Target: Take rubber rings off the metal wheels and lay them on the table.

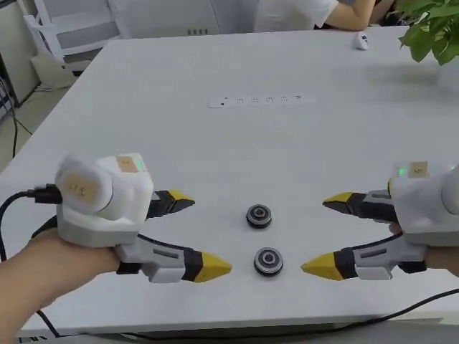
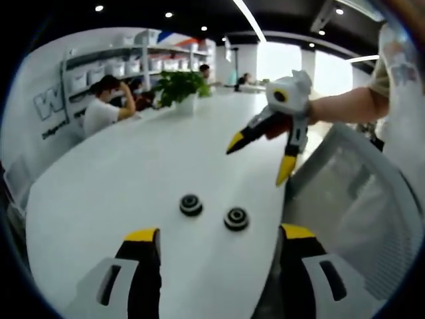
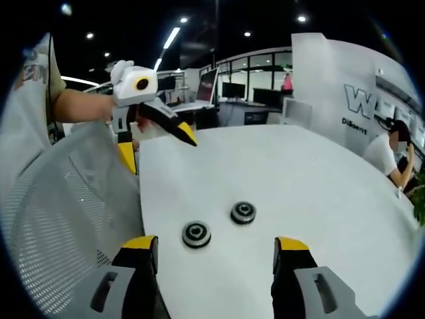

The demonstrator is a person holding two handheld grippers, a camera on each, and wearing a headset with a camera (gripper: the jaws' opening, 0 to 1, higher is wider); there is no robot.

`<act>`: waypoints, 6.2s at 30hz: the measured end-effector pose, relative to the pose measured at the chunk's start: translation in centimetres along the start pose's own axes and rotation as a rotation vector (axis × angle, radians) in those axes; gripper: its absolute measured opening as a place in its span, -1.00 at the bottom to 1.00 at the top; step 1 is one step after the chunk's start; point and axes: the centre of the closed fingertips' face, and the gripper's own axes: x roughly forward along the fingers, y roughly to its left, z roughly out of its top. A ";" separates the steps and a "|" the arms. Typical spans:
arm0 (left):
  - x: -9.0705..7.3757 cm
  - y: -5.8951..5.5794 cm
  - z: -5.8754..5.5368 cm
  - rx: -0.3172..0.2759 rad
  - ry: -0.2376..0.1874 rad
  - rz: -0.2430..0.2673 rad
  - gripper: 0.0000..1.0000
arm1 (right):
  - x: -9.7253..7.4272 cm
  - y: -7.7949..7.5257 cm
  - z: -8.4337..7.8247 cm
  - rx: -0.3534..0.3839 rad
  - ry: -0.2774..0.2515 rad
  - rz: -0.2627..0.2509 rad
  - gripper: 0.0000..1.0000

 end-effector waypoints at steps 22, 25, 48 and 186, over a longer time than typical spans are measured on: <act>3.2 0.3 -1.4 0.000 0.068 -0.062 0.35 | 2.2 0.3 -1.5 0.001 0.026 0.080 0.16; 3.5 0.1 -1.5 0.002 0.076 -0.073 0.33 | 2.4 0.3 -1.7 0.004 0.028 0.085 0.10; 6.6 -1.4 -2.4 -0.059 0.100 -0.152 0.11 | 4.0 1.4 -2.8 0.008 0.045 0.133 -0.08; 10.4 -3.3 -2.6 0.131 0.100 -0.122 -0.75 | 5.3 1.3 -4.2 0.273 -0.024 0.101 -1.00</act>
